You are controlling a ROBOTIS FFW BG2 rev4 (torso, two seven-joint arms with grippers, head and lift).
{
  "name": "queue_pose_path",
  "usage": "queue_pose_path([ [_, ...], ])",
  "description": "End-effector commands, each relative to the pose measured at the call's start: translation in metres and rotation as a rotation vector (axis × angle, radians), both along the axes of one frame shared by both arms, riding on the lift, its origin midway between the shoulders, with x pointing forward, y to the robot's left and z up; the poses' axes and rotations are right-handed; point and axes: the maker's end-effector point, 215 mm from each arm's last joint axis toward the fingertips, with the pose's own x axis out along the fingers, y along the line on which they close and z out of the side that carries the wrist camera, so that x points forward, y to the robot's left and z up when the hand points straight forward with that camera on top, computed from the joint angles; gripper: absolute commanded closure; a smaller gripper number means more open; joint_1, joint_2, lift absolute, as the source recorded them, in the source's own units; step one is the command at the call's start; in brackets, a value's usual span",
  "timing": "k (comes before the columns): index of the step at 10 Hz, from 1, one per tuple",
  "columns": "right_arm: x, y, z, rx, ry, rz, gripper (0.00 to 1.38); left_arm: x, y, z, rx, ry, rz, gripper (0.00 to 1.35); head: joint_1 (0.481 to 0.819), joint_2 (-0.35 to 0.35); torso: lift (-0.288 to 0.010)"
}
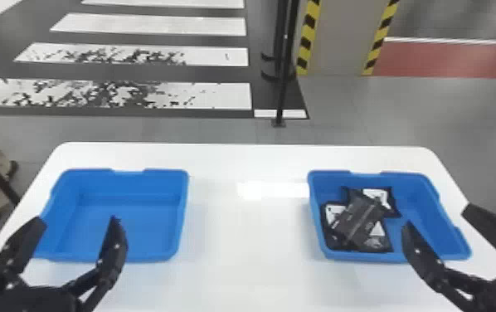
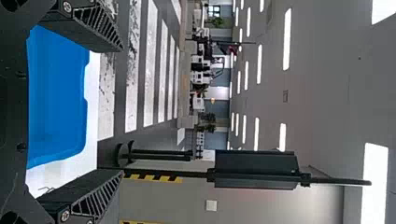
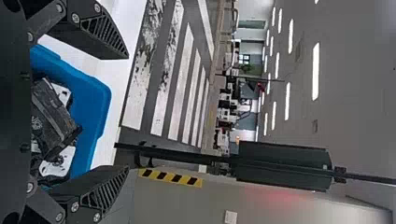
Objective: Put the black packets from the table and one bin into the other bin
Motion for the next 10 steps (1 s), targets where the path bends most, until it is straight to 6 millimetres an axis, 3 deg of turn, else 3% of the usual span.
queue_pose_path([
  [1, 0.001, -0.0002, 0.001, -0.002, -0.003, -0.002, 0.19, 0.001, -0.0009, -0.0002, -0.001, 0.001, -0.002, 0.1, 0.695, -0.043, -0.11],
  [10, 0.0041, 0.002, 0.0011, -0.009, -0.006, -0.003, 0.19, 0.0035, -0.0011, 0.0028, 0.006, -0.016, -0.007, 0.1, 0.695, -0.041, -0.11],
])
